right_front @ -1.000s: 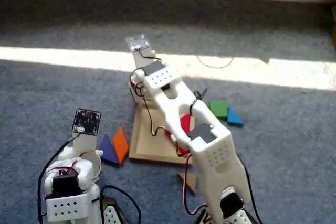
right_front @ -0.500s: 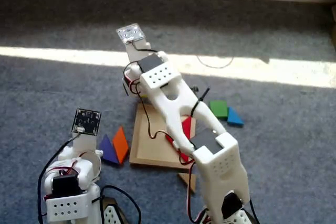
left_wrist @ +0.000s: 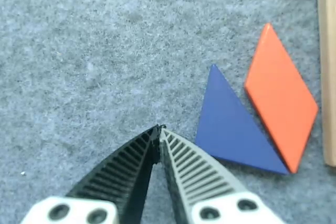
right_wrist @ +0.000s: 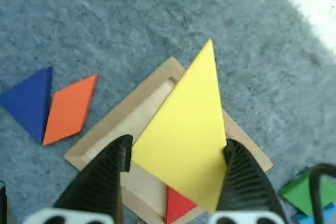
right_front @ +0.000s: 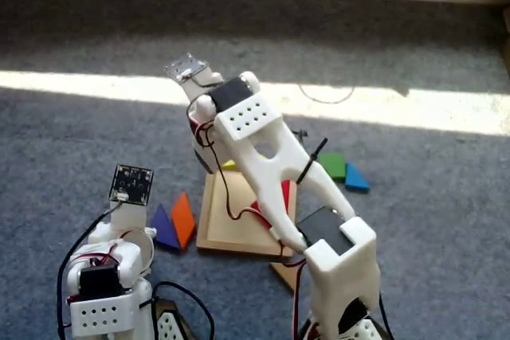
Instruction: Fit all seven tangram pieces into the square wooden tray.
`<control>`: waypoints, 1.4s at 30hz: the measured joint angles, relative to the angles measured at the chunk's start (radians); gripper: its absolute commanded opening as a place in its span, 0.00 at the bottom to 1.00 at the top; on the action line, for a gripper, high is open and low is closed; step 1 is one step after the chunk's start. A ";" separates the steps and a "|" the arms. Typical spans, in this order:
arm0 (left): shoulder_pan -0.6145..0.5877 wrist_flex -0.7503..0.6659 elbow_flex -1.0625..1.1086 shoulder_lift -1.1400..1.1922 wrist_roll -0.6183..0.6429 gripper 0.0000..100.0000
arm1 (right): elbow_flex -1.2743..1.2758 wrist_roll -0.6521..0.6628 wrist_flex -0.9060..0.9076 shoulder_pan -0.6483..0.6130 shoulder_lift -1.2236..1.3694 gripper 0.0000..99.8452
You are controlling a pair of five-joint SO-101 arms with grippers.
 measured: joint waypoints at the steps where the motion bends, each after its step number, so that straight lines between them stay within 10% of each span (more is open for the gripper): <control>1: 0.000 0.000 0.000 0.000 0.000 0.03 | 0.000 0.014 0.023 -0.005 0.000 0.07; 42: 0.000 0.000 0.000 0.000 0.000 0.03 | 0.250 0.164 -0.072 -0.032 -0.002 0.11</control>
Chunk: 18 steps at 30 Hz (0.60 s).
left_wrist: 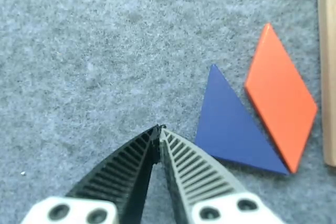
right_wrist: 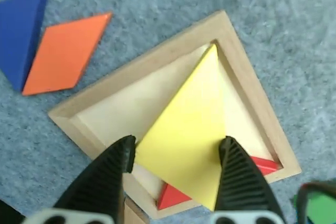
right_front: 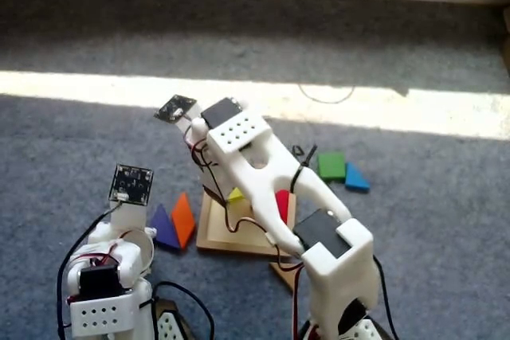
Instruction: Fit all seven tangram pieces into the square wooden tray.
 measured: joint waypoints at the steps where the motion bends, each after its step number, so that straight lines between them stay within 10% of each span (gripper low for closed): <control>1: 0.000 0.000 0.000 0.000 0.000 0.03 | 0.020 0.000 -0.005 0.000 0.000 0.14; 18: 0.000 0.000 0.000 0.000 0.000 0.03 | 0.046 0.132 -0.018 -0.015 0.000 0.21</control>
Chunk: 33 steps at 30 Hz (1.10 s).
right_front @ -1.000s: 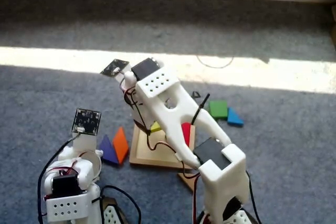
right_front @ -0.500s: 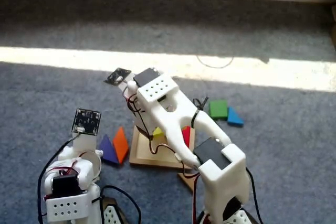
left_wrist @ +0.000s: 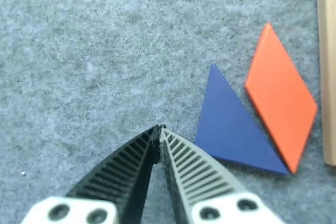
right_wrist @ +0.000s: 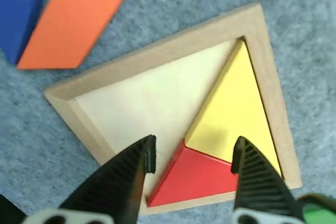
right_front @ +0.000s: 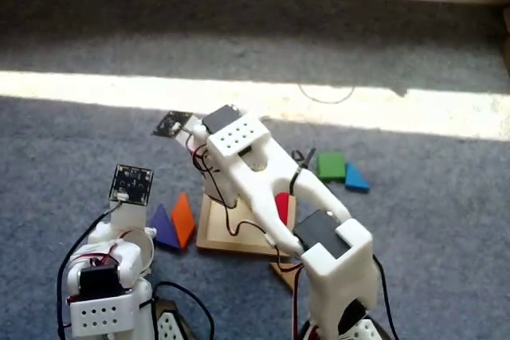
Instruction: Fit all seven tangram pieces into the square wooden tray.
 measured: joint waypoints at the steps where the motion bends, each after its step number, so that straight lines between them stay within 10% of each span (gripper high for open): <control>1: 0.000 0.000 0.000 0.000 0.000 0.03 | 0.000 0.000 0.020 -0.009 -0.011 0.21; 9: 0.000 0.000 0.000 0.000 0.000 0.03 | 0.005 0.000 0.110 -0.054 -0.295 0.01; 22: 0.000 0.000 0.000 0.000 0.000 0.03 | 0.347 0.002 0.120 0.219 -0.735 0.01; 33: 0.000 0.000 0.000 0.000 0.000 0.03 | 0.563 -0.244 -0.204 0.477 -0.712 0.23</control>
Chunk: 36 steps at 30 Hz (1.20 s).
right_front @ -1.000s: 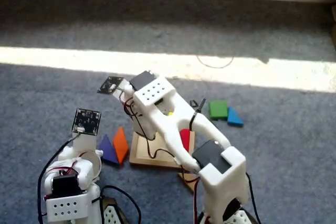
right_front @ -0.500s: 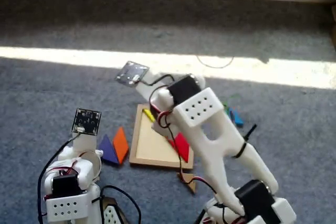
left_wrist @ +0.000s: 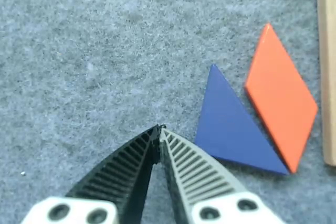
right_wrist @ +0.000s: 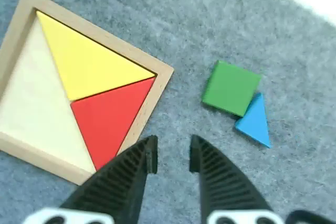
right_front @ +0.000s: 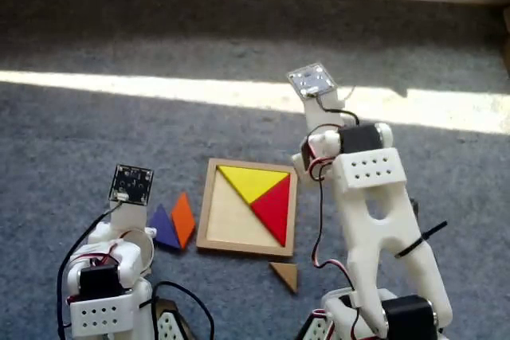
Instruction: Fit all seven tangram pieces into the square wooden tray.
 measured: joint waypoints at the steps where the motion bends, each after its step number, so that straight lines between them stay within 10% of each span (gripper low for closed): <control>1: 0.000 0.000 0.000 0.000 0.000 0.03 | 0.000 -0.020 -0.012 0.000 0.037 0.23; 15: 0.000 0.000 0.000 0.000 0.000 0.03 | -0.255 -0.054 -0.054 0.049 0.543 0.23; 36: 0.000 0.000 0.000 0.000 0.000 0.03 | -0.313 -0.057 -0.120 0.080 0.582 0.24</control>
